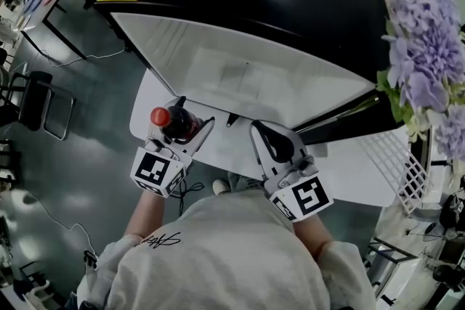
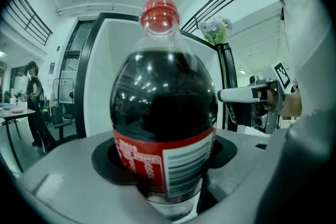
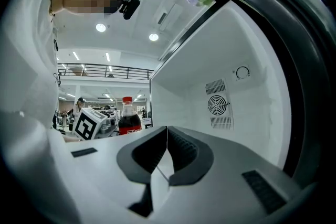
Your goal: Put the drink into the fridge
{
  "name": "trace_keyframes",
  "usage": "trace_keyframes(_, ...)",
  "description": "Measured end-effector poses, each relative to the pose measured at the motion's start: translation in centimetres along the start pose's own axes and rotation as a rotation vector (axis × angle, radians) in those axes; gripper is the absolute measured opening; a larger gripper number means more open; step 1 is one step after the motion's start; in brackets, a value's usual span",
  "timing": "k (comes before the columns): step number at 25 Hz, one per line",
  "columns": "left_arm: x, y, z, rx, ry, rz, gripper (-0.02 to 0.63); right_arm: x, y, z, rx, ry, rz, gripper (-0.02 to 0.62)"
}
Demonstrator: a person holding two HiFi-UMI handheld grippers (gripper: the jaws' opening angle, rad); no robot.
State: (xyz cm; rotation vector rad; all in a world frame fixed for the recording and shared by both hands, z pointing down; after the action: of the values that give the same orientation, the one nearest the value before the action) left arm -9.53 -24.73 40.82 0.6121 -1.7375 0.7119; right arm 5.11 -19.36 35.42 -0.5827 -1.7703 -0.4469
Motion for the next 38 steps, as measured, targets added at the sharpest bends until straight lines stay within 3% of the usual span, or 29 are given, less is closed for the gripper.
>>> trace_keyframes(38, 3.1, -8.2, 3.9, -0.009, 0.01, 0.039, 0.321, -0.8, -1.5, -1.7, 0.01, 0.01, 0.012, 0.012)
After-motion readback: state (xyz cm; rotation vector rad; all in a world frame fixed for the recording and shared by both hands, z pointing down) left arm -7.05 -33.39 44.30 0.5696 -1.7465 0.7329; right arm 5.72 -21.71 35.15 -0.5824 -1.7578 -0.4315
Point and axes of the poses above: the fingertips, and each gripper's own axes: y backward along the fingers, z to its left, x out of its underside, the point moved 3 cm from there along y, backward along the fingers, and after that the axes turned 11 degrees about -y, right-handed, at the moved point
